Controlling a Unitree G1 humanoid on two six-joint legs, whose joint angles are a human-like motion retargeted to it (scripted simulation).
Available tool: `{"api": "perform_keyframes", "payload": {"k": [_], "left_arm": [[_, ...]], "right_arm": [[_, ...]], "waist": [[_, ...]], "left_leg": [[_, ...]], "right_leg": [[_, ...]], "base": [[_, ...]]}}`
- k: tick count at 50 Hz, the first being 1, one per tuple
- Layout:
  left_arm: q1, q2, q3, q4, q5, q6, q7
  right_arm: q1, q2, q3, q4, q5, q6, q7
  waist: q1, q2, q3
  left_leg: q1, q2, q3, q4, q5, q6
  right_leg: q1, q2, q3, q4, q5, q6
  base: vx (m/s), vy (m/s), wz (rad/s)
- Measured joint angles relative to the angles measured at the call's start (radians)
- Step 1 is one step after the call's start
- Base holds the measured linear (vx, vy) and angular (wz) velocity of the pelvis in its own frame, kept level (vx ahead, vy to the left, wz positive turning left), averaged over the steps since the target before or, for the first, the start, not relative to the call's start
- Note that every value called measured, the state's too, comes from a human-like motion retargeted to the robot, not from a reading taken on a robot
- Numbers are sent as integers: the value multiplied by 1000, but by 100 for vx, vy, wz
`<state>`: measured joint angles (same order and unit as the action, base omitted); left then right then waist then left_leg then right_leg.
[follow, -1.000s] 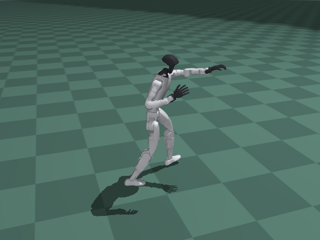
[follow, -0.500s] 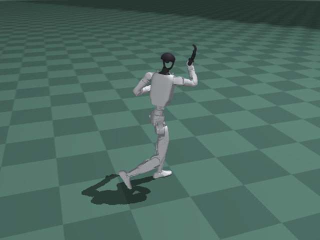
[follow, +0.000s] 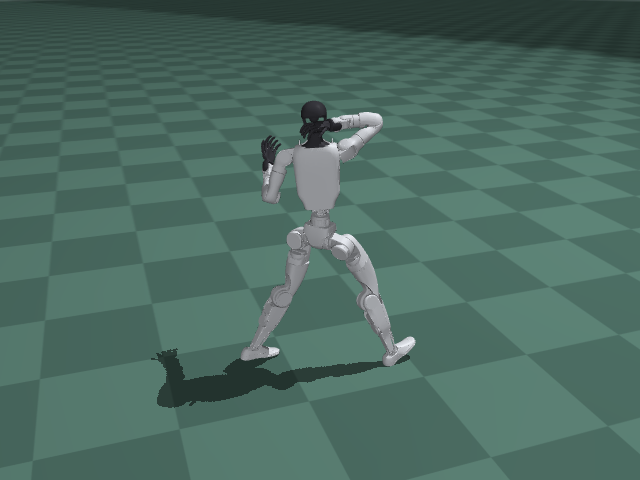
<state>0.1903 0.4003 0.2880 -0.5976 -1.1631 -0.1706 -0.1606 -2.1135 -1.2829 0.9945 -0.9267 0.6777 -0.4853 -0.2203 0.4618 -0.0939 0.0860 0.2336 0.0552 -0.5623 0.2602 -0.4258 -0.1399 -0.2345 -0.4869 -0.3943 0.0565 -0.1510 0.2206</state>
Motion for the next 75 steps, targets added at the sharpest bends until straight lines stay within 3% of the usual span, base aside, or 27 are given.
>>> {"api": "perform_keyframes", "payload": {"k": [3,5,8,9,12,15,17,20,22,24,25,28,30,35,41,45,48,51,53,55,58,60,62,67,70,72,75], "left_arm": [[-63,-19,30,-32,54,1,-13],[-127,8,66,-58,180,15,-17],[-220,134,68,-113,480,24,11],[-257,185,38,-121,589,24,28],[-411,325,-125,-91,866,39,98],[-690,466,-349,72,1065,86,214],[-1036,575,-610,376,1195,128,340],[-1729,579,-1254,1224,1354,202,555],[-1957,475,-1497,1793,1484,241,443],[-2070,465,-1545,2041,1612,200,312],[-2118,495,-1562,2051,1644,178,310],[-2188,632,-1626,1751,1529,149,597],[-2220,661,-1642,1589,1556,130,671],[-2275,647,-1688,1143,1605,39,570],[-2277,674,-1688,440,1418,-108,547],[-2177,633,-1651,128,1244,-143,543],[-1961,622,-1488,-3,1093,-165,489],[-1678,574,-1271,-85,1002,-157,451],[-1476,543,-1149,-137,988,-139,441],[-1251,556,-1064,-171,996,-133,446],[-745,536,-828,-167,1003,-105,442],[-472,525,-682,-136,1000,-96,430],[-225,516,-524,-103,959,-98,414],[290,395,-101,-51,864,-104,386],[419,287,36,-50,853,-112,389],[411,250,44,-59,876,-127,406],[279,257,3,-85,907,-150,433]], "right_arm": [[251,-154,-127,48,66,0,51],[644,-212,-445,84,127,23,135],[1388,-116,-1038,124,80,90,214],[1554,-67,-1153,140,41,114,235],[1864,110,-1249,170,-94,167,253],[1980,277,-1149,192,-116,207,262],[2030,379,-1093,216,-95,217,247],[2164,539,-1123,247,-98,201,189],[2265,603,-1151,256,-111,207,141],[2366,637,-1189,252,-130,183,170],[2419,648,-1213,253,-143,176,167],[2564,684,-1280,282,-263,170,117],[2616,680,-1337,333,-386,180,103],[2547,516,-1432,455,-554,184,31],[2370,154,-1417,454,-623,156,12],[2180,-12,-1299,404,-644,150,6],[2015,-124,-1200,351,-639,134,-2],[1803,-223,-1046,243,-617,107,-22],[1566,-261,-849,131,-625,104,-39],[1132,-212,-470,27,-632,102,-36],[384,55,193,11,-591,107,-23],[161,220,336,21,-604,118,0],[77,331,345,55,-654,135,-1],[59,411,289,96,-734,158,-11],[76,356,347,50,-700,147,12],[81,306,398,21,-678,140,25],[118,213,406,-6,-666,132,38]], "waist": [[-43,31,5],[-98,52,-8],[-215,112,-46],[-251,136,-55],[-363,229,-67],[-535,355,-56],[-717,419,-3],[-1006,456,108],[-1183,465,165],[-1315,463,203],[-1361,457,215],[-1389,432,259],[-1368,409,285],[-1289,394,267],[-1148,390,148],[-999,299,51],[-845,196,-9],[-625,91,-13],[-427,29,33],[-223,-41,85],[53,-40,115],[225,-24,166],[348,-2,205],[398,60,227],[322,90,219],[236,101,210],[103,121,166]], "left_leg": [[33,17,3,20,-14,-14],[51,37,-2,39,-3,-36],[82,100,-2,62,73,-102],[100,99,16,72,109,-117],[136,54,123,115,233,-122],[102,28,239,171,361,-122],[68,21,273,197,433,-122],[30,31,280,189,507,-122],[3,22,311,161,551,-122],[-15,11,392,123,593,-122],[-20,10,445,98,611,-122],[29,83,638,-5,595,-122],[71,121,742,-53,586,-114],[32,157,871,72,673,-63],[42,251,935,66,728,-102],[23,346,861,54,734,-111],[-38,408,757,62,736,-121],[-136,458,683,99,738,-122],[-179,500,672,119,736,-116],[-202,524,687,118,738,-96],[-257,533,687,109,741,-71],[-294,532,679,112,733,-54],[-324,536,690,110,720,-40],[-331,571,827,78,680,-38],[-283,547,912,54,638,-66],[-255,483,911,30,598,-75],[-243,435,901,28,531,-84]], "right_leg": [[-29,-5,32,21,102,-2],[-66,9,82,111,157,-24],[-156,76,146,327,97,-86],[-182,99,177,383,68,-100],[-232,187,278,429,19,-131],[-242,304,343,329,45,-164],[-231,337,346,260,70,-170],[-202,328,297,191,78,-171],[-207,292,277,173,65,-160],[-223,265,278,150,61,-150],[-231,259,282,134,64,-150],[-184,339,293,28,97,-172],[-123,386,298,-28,111,-176],[-21,366,243,-55,90,-168],[11,322,82,124,-57,-177],[16,251,-82,387,-183,-190],[37,168,-208,580,-253,-207],[84,113,-335,686,-293,-249],[113,112,-388,726,-315,-286],[125,114,-414,746,-332,-312],[98,115,-437,751,-356,-331],[76,111,-444,759,-373,-342],[60,105,-456,767,-389,-345],[42,56,-501,853,-390,-366],[-48,-78,-422,1068,-320,-381],[-199,-149,-233,1179,-291,-300],[-396,-157,-60,1152,-284,-143]], "base": [[51,-50,-1],[53,-52,-18],[56,-49,-70],[60,-35,-146],[57,-22,-229],[42,-22,-227],[34,-15,-103],[30,-7,31],[30,6,67],[28,5,16],[25,-13,-43],[26,-33,-98],[27,-26,-80],[23,-9,37],[19,-11,134],[14,-18,239],[8,-21,288],[-1,-20,260],[-6,-24,166],[-6,-23,100],[-4,-16,59],[-3,-10,44],[0,-5,55],[5,8,65],[6,27,35],[5,29,34],[7,18,-16]]}}
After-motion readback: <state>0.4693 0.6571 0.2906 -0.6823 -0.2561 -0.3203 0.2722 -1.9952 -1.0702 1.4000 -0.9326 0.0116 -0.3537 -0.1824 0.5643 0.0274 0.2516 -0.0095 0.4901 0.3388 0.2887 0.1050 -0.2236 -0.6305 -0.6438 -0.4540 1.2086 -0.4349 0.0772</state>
